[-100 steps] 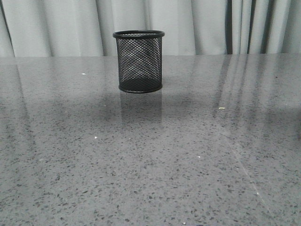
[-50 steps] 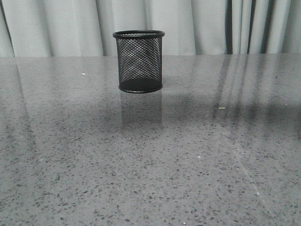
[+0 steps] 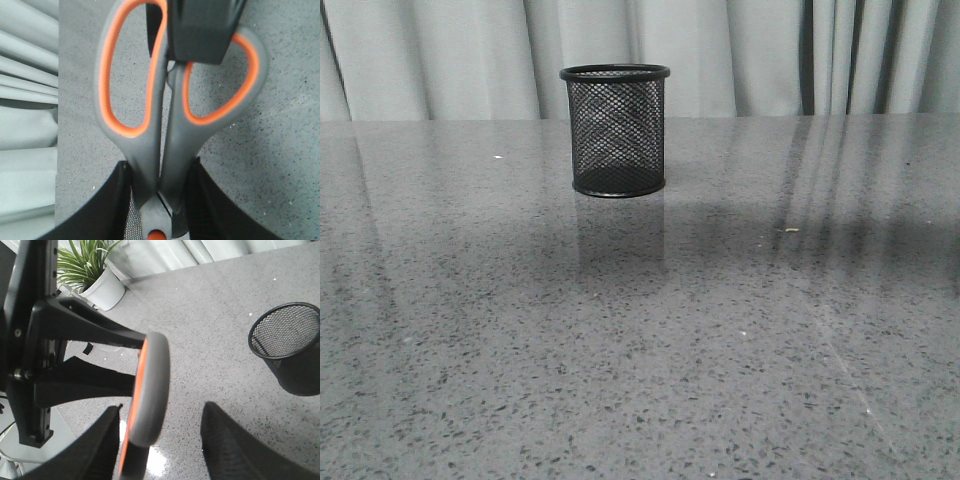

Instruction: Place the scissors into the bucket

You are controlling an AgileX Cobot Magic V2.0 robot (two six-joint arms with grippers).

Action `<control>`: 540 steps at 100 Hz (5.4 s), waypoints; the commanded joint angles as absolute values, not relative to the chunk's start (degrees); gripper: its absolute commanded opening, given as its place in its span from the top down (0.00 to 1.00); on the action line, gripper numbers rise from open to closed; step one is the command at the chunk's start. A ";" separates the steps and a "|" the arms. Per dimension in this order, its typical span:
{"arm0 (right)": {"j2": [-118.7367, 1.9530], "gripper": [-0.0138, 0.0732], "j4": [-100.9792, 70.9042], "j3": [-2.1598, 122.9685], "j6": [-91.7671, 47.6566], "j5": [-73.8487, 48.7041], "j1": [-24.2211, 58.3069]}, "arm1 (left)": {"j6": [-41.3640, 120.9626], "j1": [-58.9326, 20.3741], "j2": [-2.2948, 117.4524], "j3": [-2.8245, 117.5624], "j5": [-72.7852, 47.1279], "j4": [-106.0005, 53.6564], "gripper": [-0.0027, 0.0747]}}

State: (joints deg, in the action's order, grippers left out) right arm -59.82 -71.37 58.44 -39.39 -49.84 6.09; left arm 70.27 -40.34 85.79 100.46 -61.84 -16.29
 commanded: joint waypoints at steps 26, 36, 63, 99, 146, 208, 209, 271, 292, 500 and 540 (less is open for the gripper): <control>-60.31 0.46 -76.79 60.32 -41.04 -48.85 6.06 | 69.47 -40.68 83.52 102.25 -57.99 -21.82 0.91; -61.29 0.46 -77.16 60.32 -41.04 -49.21 6.06 | 69.47 -40.68 83.52 102.25 -57.99 -22.24 0.91; -62.07 0.55 -79.87 60.32 -43.49 -49.45 6.06 | 69.47 -40.68 83.52 102.25 -58.20 -22.37 0.90; -62.07 0.92 -80.12 60.32 -45.00 -49.68 6.06 | 69.47 -40.68 83.52 102.25 -57.90 -22.73 0.62; -62.07 0.90 -77.48 61.06 -46.06 -46.28 6.06 | 60.48 -33.55 78.03 102.25 -57.43 -21.89 0.30; -69.64 0.89 -50.27 83.53 -33.99 -49.30 6.06 | 37.98 -5.53 68.22 102.25 -61.15 -22.35 0.30; -69.82 0.89 -49.58 84.26 -33.72 -49.60 6.06 | 37.97 -5.38 68.13 102.25 -61.14 -22.35 0.30; -88.39 0.89 -17.03 112.88 -16.76 -67.10 19.56 | 36.95 -3.97 67.49 102.25 -62.48 -22.71 0.30; -93.27 0.89 -12.16 116.79 -14.71 -67.03 22.28 | 36.95 -3.97 67.49 102.25 -62.51 -22.71 0.30; -103.31 0.46 -10.94 129.76 -13.79 -73.41 23.68 | 36.95 -3.97 67.62 102.13 -62.51 -22.71 0.30; -96.78 0.89 -10.62 132.10 -9.56 -71.35 22.96 | 36.95 -3.97 67.62 102.13 -63.38 -22.71 0.78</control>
State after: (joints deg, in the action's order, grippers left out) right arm -100.96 -10.56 130.32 -9.88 -72.59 23.28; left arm 37.62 -4.09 68.55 100.54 -66.18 -20.92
